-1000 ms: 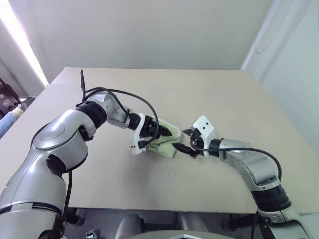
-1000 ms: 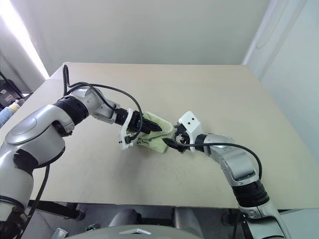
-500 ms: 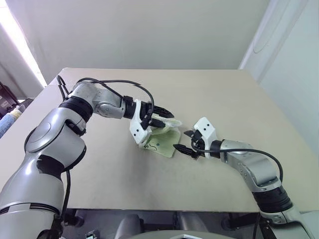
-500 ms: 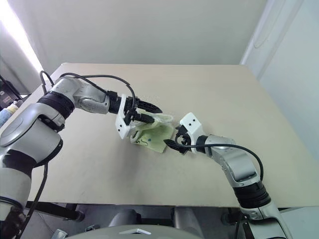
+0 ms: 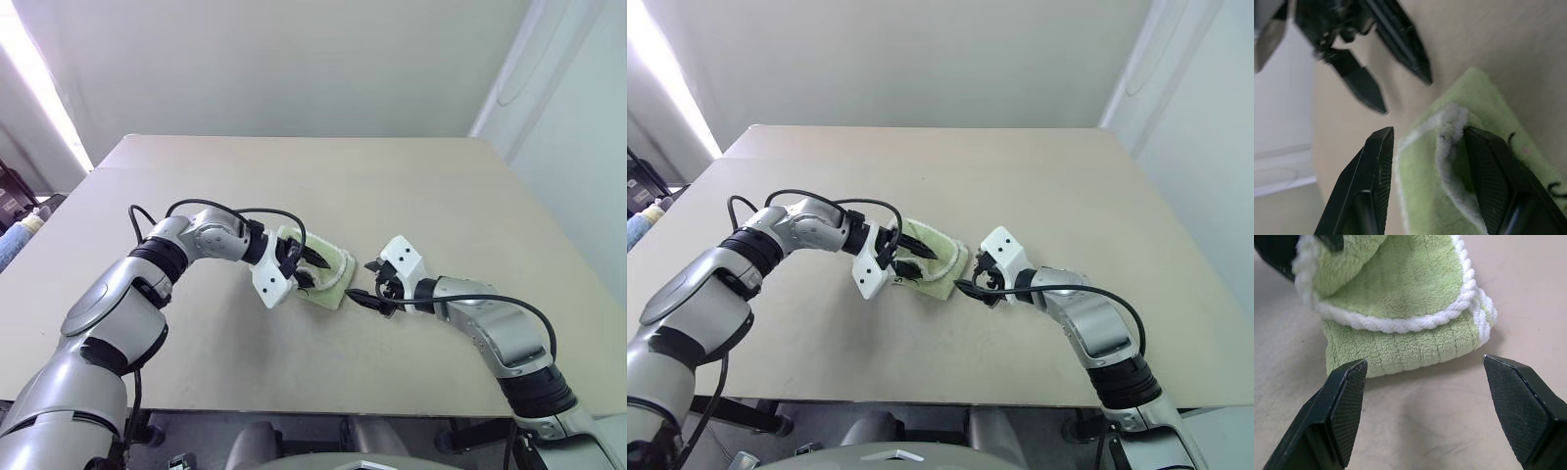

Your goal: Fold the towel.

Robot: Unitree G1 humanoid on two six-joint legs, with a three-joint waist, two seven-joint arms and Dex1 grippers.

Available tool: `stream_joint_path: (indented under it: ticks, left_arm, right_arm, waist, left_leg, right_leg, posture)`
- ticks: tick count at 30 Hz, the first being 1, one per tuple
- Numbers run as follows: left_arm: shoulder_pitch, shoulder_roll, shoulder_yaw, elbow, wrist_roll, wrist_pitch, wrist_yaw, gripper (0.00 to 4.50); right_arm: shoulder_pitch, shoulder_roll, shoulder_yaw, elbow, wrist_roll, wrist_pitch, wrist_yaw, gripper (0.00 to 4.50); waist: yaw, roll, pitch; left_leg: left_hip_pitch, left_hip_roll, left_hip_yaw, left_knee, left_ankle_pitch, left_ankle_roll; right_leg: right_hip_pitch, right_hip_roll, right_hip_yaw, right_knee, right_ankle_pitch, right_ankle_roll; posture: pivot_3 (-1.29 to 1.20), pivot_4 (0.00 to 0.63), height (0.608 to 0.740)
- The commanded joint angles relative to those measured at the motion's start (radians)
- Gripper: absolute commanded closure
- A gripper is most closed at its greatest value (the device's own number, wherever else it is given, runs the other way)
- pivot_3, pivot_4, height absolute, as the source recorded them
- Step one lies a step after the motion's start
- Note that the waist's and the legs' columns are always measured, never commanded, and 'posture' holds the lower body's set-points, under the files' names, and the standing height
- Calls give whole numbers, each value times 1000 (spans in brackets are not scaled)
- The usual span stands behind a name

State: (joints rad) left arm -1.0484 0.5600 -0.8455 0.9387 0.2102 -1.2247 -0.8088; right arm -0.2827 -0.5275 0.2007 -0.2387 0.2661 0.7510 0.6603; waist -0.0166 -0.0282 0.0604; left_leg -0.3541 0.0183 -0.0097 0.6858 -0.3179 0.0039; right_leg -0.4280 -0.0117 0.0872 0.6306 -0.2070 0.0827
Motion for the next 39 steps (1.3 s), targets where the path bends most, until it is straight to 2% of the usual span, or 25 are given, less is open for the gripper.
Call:
stream_joint_path:
  ticks: [1, 5, 6, 11, 16, 19, 21, 24, 30, 36, 39]
  left_arm:
    - [16, -8, 55, -71, -134, 64, -129, 1519]
    - [48, -16, 110, -159, -266, 213, -297, 134]
    - [50, -16, 131, -177, -293, 253, -333, 43]
    - [39, -19, 262, -236, -408, 487, -468, 43]
    - [-31, -14, 441, -238, -526, 878, -549, 43]
    - [-66, 11, 523, -190, -537, 1077, -559, 43]
    - [-75, 23, 563, -161, -516, 1148, -543, 43]
    - [-56, 63, 605, -131, -490, 1203, -571, 43]
    - [48, 175, 588, -35, -338, 1121, -579, 43]
    - [66, 174, 616, 106, -244, 1101, -460, 43]
    - [72, 164, 611, 154, -195, 1074, -405, 43]
  right_arm:
    - [-16, -2, -9, -15, -4, -20, 6, 539]
    - [-12, -1, -13, -14, -11, -20, 6, 539]
    - [-11, 0, -15, -16, -9, -19, 7, 539]
    - [-10, 4, -20, -20, 0, -21, 12, 539]
    - [-25, 33, -40, -25, 33, -10, 14, 539]
    - [-62, 76, -93, -46, 100, 36, 7, 539]
    - [-87, 92, -113, -56, 131, 62, 1, 539]
    - [-132, 106, -121, -58, 152, 98, -14, 539]
    - [-256, 151, -24, -54, 96, 70, -45, 539]
    - [-389, 250, 112, 53, 21, 29, -51, 539]
    - [-421, 264, 195, 123, -40, -20, -34, 539]
  waist:
    - [-1, 0, 0]
    - [-2, 0, 0]
    - [-2, 0, 0]
    - [-4, 0, 0]
    - [-8, 0, 0]
    - [-23, 0, 0]
    - [-33, 1, -1]
    - [-42, 1, -1]
    - [-58, 2, 0]
    - [-49, 1, -1]
    - [-49, 0, -1]
  left_leg:
    - [0, 0, 0, 0, 0, 0]
    - [0, 0, 0, 0, 0, 0]
    - [0, 0, 0, 0, 0, 0]
    - [0, 0, 0, 0, 0, 0]
    - [1, 0, 0, 0, 0, 0]
    - [1, 0, -1, 0, 0, 0]
    - [1, 0, -1, 0, 0, 0]
    - [2, 0, -2, 0, 0, 0]
    - [4, 1, -3, -2, 0, 0]
    - [1, 1, -5, -1, 0, 0]
    - [0, 0, -5, -1, 0, 0]
  right_leg:
    - [0, 0, 0, 0, 0, 0]
    - [0, 0, 0, 0, 0, 0]
    - [0, 0, 0, 0, 0, 0]
    - [0, 1, 1, 0, 0, 0]
    - [0, 1, 1, 1, 0, 0]
    - [0, 1, 1, 1, 0, 0]
    - [0, 1, 1, 0, 0, 0]
    - [0, 1, 0, 0, 0, 0]
    - [-1, 2, 0, 2, 0, 0]
    - [-2, 1, -3, 1, 0, 0]
    - [-2, 0, -4, 0, 4, 1]
  posture:
    - [0, 0, 712]
    - [0, 0, 712]
    - [0, 0, 712]
    - [0, 0, 712]
    - [0, 0, 712]
    - [0, 0, 712]
    - [0, 0, 712]
    - [0, 0, 712]
    - [0, 0, 712]
    - [0, 0, 712]
    - [0, 0, 712]
